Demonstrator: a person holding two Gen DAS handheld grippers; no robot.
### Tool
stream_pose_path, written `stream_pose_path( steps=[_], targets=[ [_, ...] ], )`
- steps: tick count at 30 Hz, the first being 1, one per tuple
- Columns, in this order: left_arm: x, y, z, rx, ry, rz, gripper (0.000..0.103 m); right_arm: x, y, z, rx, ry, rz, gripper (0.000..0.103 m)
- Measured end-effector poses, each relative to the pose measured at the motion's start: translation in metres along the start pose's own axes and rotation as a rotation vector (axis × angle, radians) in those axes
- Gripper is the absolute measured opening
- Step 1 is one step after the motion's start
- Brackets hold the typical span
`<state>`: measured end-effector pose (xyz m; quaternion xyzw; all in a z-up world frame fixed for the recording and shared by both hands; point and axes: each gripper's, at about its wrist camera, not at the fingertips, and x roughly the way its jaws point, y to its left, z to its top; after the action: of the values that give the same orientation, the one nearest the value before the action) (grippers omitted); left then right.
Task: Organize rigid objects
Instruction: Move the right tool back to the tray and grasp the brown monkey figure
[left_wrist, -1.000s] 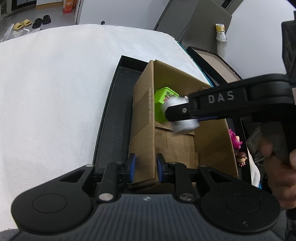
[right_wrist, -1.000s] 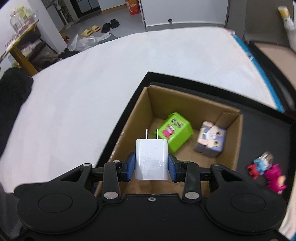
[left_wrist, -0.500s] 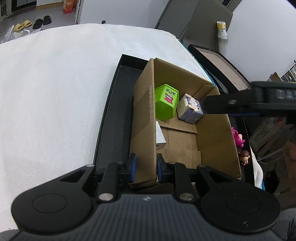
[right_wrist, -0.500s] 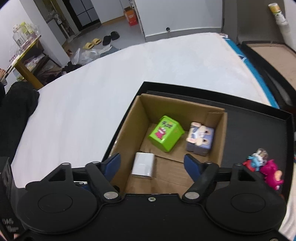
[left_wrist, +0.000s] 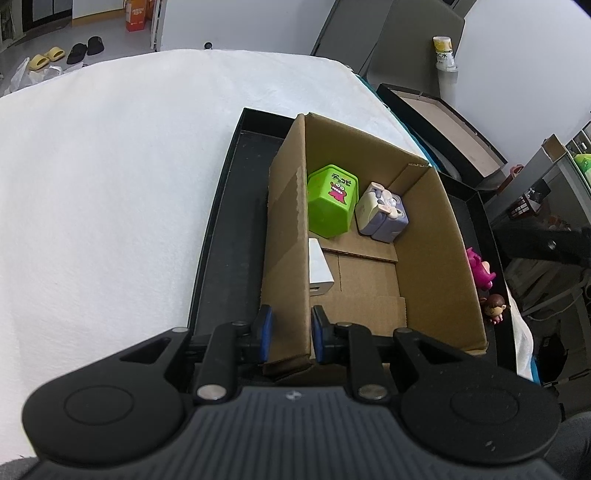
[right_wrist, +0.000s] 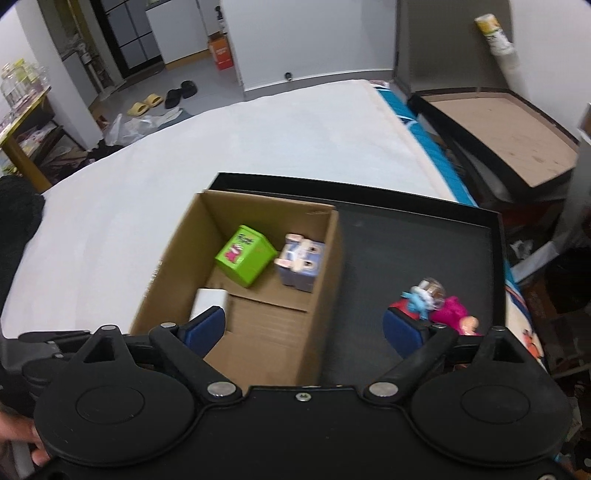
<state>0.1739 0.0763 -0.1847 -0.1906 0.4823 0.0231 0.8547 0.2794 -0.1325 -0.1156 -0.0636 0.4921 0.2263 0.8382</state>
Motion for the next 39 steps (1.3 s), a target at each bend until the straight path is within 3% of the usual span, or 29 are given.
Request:
stream_pose_path(
  steps=[20, 30, 35, 39],
  targets=[
    [0.001, -0.007, -0.001, 0.021, -0.001, 0.035, 0.021, -0.025, -0.089, -0.033, 0.106, -0.022, -0.063, 0.094],
    [-0.001, -0.008, -0.002, 0.028, -0.003, 0.042, 0.021, -0.014, -0.124, -0.042, 0.177, -0.006, -0.098, 0.093],
    [-0.001, -0.007, -0.002, 0.030, -0.004, 0.040, 0.021, 0.006, -0.143, -0.051, 0.233, 0.015, -0.084, 0.079],
    [0.001, -0.007, -0.002, 0.034, 0.000, 0.046, 0.021, 0.018, -0.152, -0.056, 0.264, 0.030, -0.055, 0.077]
  ],
)
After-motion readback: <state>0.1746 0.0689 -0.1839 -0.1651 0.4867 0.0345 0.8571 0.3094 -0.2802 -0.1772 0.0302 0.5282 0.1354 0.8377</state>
